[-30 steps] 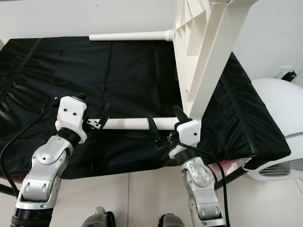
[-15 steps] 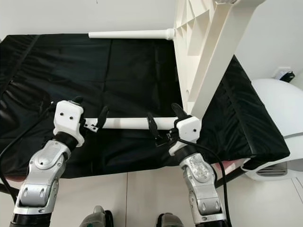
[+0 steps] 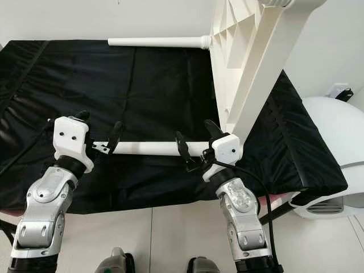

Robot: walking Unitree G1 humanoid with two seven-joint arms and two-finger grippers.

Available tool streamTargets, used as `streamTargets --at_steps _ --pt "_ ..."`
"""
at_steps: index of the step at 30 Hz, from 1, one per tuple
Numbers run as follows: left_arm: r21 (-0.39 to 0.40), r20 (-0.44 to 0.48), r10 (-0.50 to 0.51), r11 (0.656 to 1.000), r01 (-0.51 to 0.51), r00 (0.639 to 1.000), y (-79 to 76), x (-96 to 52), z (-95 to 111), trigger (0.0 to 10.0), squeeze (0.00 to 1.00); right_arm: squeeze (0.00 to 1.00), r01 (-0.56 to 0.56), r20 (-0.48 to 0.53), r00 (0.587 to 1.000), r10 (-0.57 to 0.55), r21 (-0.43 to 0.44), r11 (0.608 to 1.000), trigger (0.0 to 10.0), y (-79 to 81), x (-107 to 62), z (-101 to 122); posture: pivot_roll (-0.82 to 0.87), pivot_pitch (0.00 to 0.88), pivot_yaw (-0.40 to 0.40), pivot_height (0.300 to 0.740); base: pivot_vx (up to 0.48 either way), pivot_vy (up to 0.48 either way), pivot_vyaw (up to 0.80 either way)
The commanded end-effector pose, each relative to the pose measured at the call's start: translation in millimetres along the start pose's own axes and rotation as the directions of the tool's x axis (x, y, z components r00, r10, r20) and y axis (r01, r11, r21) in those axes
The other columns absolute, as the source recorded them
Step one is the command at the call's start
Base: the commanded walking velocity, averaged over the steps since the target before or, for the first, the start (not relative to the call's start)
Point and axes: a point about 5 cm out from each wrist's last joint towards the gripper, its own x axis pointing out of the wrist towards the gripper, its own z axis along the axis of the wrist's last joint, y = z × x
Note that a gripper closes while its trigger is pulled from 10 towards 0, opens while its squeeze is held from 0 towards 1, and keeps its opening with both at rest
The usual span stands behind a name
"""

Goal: Building children table

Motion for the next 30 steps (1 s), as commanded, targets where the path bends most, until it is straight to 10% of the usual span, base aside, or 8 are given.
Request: streamTargets --at_steps 1,14,22,30 --pt "0.030 0.054 0.030 0.999 -0.032 0.998 -0.1 -1.3 10 10.0 0.00 0.00 0.003 -0.010 1.000 -0.003 0.007 1.000 10.0 -1.9 -0.4 -3 0.10 0.119 -0.038 0.740 0.000 0.000 0.00" --pt "0.143 0.178 -0.075 0.988 0.050 0.981 -3.9 -4.0 37 10.0 0.00 0.00 -0.027 -0.015 1.000 0.027 0.010 1.000 10.0 -0.4 1.8 -6 0.11 0.119 -0.044 0.740 0.000 0.000 0.00" --pt "0.209 0.336 0.062 0.968 -0.139 0.940 21.3 -1.0 84 10.0 0.00 0.00 -0.043 -0.018 0.999 0.043 0.003 0.999 10.0 -2.6 7.9 -9 0.13 0.109 -0.065 0.740 0.000 0.000 0.00" --pt "0.296 0.319 0.022 0.947 -0.121 0.948 14.4 2.2 77 10.0 0.00 0.00 -0.065 -0.008 0.998 0.065 -0.007 0.998 10.0 -4.3 17.2 -10 0.14 0.103 -0.078 0.740 0.000 0.000 0.00"
